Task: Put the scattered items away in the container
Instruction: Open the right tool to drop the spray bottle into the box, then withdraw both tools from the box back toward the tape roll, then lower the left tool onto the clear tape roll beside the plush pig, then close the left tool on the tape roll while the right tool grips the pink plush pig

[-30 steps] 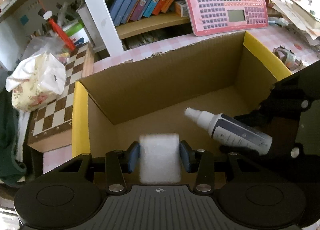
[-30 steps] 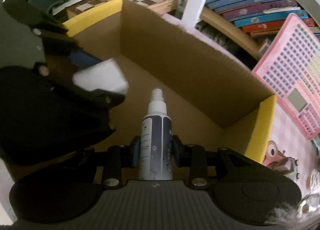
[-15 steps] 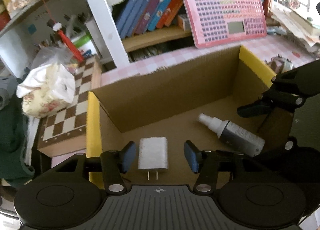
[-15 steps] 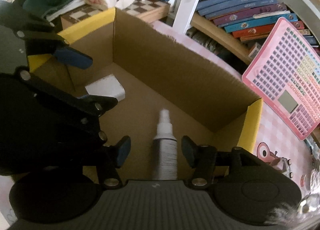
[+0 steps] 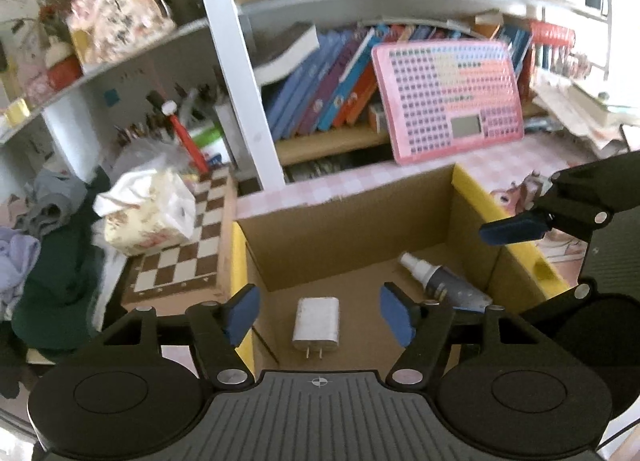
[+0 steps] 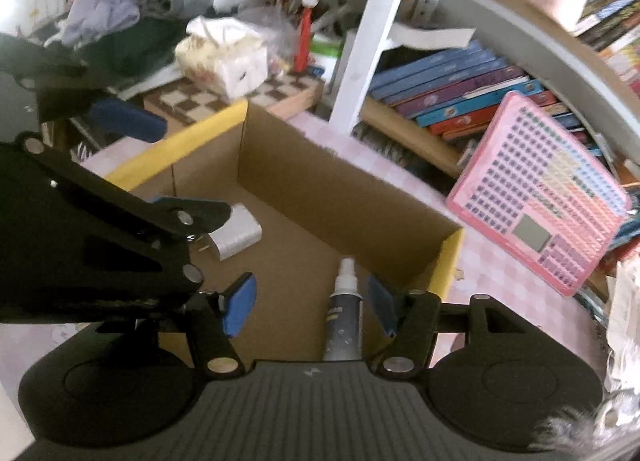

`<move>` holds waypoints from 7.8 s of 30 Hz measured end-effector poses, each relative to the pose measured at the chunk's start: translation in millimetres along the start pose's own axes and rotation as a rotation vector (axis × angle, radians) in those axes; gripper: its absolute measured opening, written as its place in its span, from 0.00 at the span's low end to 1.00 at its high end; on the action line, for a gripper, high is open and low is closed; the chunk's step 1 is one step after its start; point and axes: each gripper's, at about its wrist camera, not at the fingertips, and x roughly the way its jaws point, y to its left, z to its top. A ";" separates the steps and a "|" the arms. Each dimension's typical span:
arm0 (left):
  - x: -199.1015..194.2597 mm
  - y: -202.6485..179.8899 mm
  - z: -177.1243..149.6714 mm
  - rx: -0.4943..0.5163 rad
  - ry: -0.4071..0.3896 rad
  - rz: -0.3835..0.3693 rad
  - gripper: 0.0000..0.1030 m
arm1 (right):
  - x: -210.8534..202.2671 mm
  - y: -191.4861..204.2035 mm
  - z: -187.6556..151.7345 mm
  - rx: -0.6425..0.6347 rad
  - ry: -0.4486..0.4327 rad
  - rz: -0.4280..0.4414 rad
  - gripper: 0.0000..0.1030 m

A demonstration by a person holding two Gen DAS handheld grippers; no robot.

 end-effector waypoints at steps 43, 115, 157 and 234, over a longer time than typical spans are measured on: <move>-146.8 -44.0 -121.3 -0.169 -0.081 -0.007 0.79 | -145.4 37.2 -141.9 0.294 -0.094 -0.077 0.66; -31.0 -272.2 -63.8 -0.055 0.126 -0.203 0.84 | -145.5 -171.1 -294.6 0.531 0.027 -0.284 0.82; 110.7 -289.7 22.8 -0.194 0.060 -0.362 0.94 | -58.9 -316.3 -255.8 0.829 -0.060 -0.053 0.82; 65.7 -277.5 26.9 -0.080 0.044 -0.126 0.41 | -20.4 -309.5 -244.1 0.842 0.035 0.085 0.54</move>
